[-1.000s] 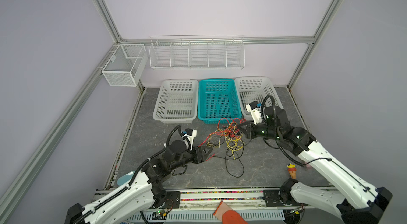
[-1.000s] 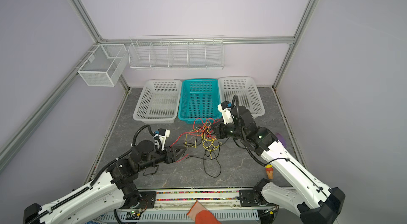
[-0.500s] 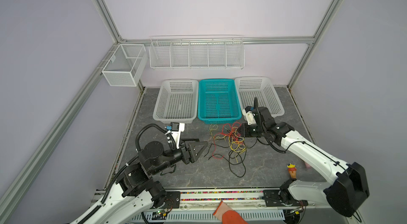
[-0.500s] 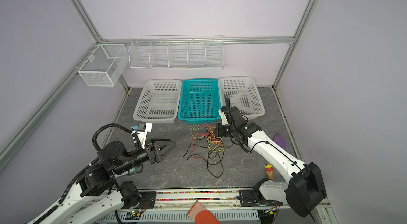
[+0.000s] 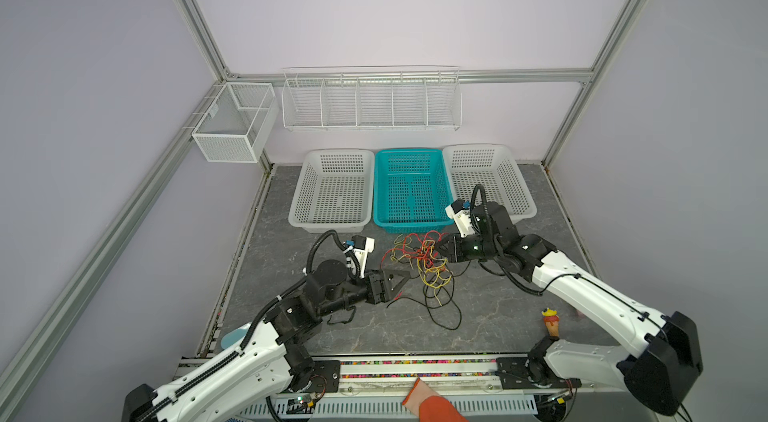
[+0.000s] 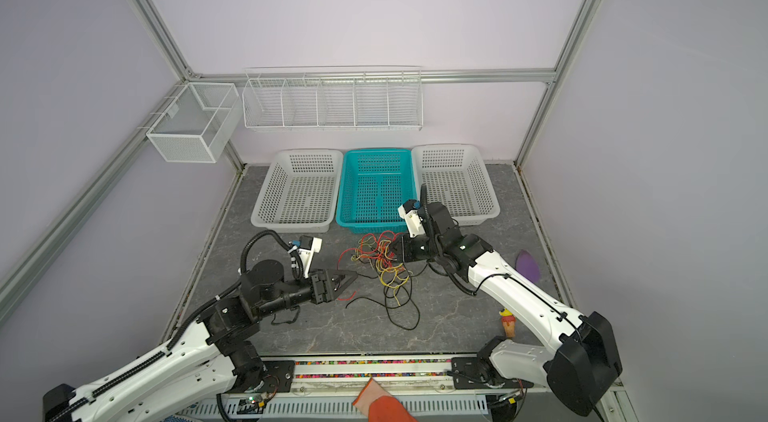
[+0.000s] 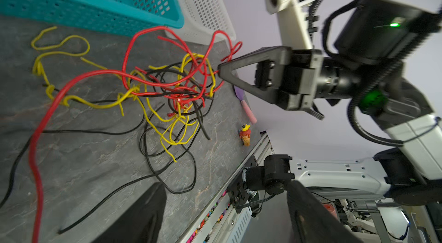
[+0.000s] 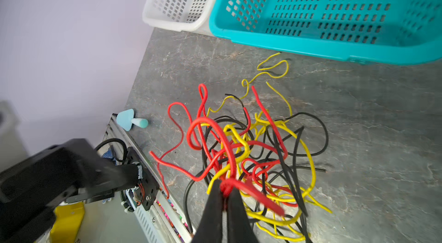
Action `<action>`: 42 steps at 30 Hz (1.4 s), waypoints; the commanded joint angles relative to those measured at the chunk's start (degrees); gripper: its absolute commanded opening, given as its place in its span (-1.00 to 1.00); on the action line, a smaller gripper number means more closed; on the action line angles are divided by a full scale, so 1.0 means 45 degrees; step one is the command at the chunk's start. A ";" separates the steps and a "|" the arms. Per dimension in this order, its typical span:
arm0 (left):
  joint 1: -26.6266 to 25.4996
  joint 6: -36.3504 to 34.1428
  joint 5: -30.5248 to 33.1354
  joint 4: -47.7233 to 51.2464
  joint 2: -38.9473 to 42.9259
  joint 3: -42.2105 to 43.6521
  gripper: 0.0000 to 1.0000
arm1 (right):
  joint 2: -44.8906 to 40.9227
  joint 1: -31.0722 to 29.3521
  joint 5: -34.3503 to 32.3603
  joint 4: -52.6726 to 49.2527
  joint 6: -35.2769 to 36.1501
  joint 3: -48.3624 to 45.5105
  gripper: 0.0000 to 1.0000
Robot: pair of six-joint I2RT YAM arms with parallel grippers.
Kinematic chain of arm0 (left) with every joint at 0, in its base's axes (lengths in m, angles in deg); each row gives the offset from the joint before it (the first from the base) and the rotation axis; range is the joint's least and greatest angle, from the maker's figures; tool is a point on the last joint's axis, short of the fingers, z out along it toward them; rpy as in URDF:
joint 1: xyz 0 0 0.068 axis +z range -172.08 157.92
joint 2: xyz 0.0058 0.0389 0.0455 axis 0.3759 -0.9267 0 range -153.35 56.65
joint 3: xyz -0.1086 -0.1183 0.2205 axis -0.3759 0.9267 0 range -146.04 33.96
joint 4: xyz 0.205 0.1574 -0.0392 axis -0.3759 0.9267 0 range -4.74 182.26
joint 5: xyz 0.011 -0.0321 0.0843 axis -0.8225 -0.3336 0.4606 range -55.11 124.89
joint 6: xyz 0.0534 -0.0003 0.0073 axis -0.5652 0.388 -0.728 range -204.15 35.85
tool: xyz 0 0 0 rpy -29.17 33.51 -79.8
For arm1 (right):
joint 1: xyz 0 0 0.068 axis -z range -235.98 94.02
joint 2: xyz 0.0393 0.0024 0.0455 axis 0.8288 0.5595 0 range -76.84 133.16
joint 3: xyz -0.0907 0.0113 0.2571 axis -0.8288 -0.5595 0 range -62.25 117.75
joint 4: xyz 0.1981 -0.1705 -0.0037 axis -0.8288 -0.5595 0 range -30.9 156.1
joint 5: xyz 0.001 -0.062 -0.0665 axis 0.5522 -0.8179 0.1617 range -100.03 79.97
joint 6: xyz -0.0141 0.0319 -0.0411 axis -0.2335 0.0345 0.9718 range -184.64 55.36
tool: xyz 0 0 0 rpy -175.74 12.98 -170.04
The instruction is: Untangle the cables
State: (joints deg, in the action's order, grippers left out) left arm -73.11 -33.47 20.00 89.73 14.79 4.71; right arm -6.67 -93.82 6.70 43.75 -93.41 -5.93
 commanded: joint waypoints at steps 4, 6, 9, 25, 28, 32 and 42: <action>-0.0132 0.0647 -0.0108 -0.2478 -0.0865 -0.0502 0.57 | -0.0279 -0.1050 0.0079 0.0543 -0.0572 0.0804 -0.87; -0.0181 0.0557 -0.0110 -0.2497 -0.1241 -0.0629 0.53 | -0.0214 -0.1151 0.0201 0.0650 -0.0654 0.0825 -0.87; -0.0201 0.0476 -0.0037 -0.2514 -0.1585 -0.0672 0.43 | -0.0078 -0.1287 0.0259 0.0628 -0.0637 0.0852 -0.86; -0.0219 -0.0484 0.0340 -0.0918 -0.2460 -0.1009 -0.40 | -0.0264 -0.1557 0.0871 0.0818 -0.0987 0.1023 -0.86; -0.0233 -0.0537 0.0341 -0.0858 -0.2476 -0.1020 -0.61 | -0.0275 -0.1558 0.0679 0.0681 -0.0942 0.1039 -0.86; -0.0217 -0.0781 0.0511 -0.0214 -0.2367 -0.1244 -1.00 | -0.0324 -0.1555 -0.0403 -0.0306 -0.0638 0.1271 -0.87; -0.0167 -0.0983 0.1276 0.2259 -0.0079 -0.1025 -1.00 | -0.0478 0.1767 -0.0706 -0.1432 -0.1120 -0.0039 -0.87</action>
State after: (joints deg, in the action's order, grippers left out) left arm -73.96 -37.01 23.38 94.30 10.77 0.71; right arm -8.02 -90.06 5.80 38.90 -96.80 -3.86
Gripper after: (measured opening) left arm 0.049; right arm 0.067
